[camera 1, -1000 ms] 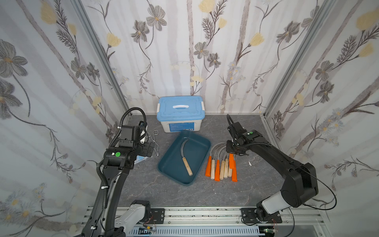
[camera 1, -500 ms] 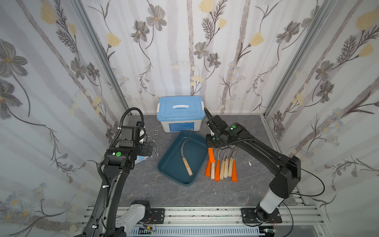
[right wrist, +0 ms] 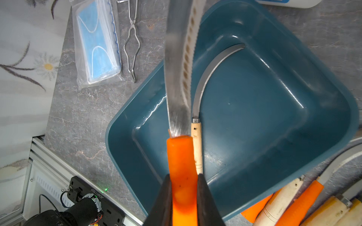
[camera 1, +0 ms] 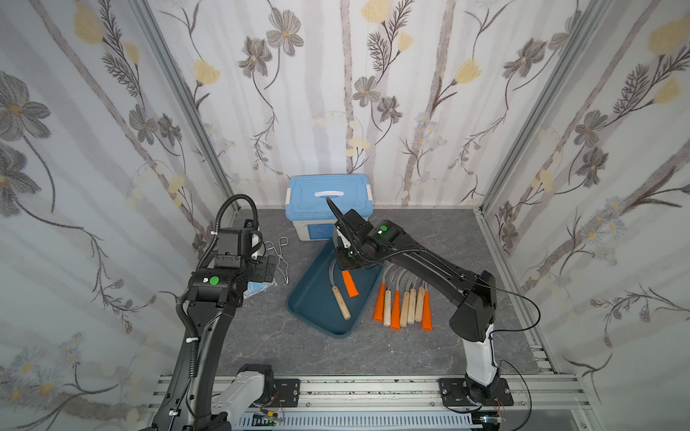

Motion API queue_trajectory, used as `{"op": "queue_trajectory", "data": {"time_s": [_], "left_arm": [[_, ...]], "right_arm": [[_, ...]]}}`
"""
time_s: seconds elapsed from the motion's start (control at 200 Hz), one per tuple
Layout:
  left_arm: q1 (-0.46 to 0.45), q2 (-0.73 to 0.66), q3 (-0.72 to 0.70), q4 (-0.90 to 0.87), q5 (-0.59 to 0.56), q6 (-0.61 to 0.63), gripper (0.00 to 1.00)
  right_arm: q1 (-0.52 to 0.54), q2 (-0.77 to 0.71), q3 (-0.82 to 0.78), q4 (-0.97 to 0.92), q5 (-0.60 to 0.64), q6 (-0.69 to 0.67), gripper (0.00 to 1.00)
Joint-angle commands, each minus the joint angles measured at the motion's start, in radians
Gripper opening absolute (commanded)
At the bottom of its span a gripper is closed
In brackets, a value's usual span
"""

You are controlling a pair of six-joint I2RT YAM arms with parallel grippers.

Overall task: Put small sickles into storage boxes
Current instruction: Place the sickle in the storage box.

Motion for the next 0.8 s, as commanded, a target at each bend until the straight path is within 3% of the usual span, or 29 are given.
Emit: {"op": "queue_trajectory", "data": {"time_s": [0.0, 0.794], "left_arm": [[0.005, -0.008, 0.004, 0.018, -0.012, -0.004, 1.0], [0.015, -0.059, -0.021, -0.006, -0.004, 0.005, 1.0]], "right_arm": [[0.015, 0.032, 0.014, 0.004, -0.037, -0.019, 0.09], [0.037, 0.148, -0.035, 0.053, -0.107, 0.037, 0.08]]}}
